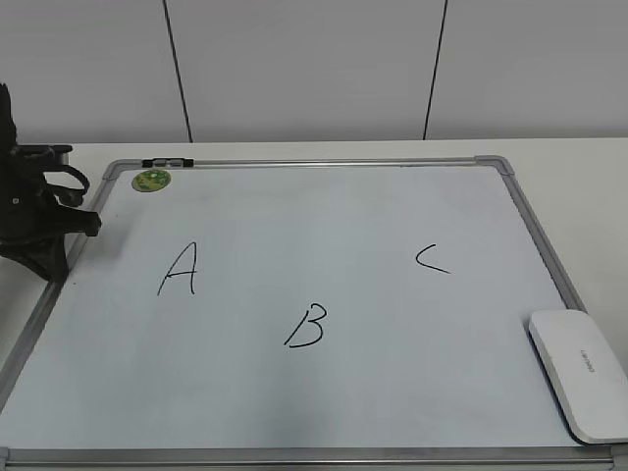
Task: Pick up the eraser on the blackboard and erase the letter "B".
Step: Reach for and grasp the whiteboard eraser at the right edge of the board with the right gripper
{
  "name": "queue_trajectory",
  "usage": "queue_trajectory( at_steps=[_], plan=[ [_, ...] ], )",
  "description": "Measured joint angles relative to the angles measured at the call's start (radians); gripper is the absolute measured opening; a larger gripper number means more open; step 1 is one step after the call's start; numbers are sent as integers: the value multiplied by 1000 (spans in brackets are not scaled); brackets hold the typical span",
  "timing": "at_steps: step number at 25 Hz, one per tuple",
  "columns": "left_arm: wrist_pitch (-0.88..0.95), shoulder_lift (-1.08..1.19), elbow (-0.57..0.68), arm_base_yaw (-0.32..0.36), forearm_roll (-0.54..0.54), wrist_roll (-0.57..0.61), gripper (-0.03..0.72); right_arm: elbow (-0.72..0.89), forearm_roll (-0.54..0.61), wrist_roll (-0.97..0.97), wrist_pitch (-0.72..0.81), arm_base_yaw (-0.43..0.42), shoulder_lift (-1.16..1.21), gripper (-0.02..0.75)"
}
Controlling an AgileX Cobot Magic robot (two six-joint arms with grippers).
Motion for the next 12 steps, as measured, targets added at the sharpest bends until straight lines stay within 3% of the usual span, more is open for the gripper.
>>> queue_trajectory(
  at_steps=[7,12],
  plan=[
    [-2,0,0,0,0,-2,25,-72,91,-13,-81,0,272,534],
    [-2,0,0,2,0,-2,25,-156,316,-210,66,0,587,534]
  ],
)
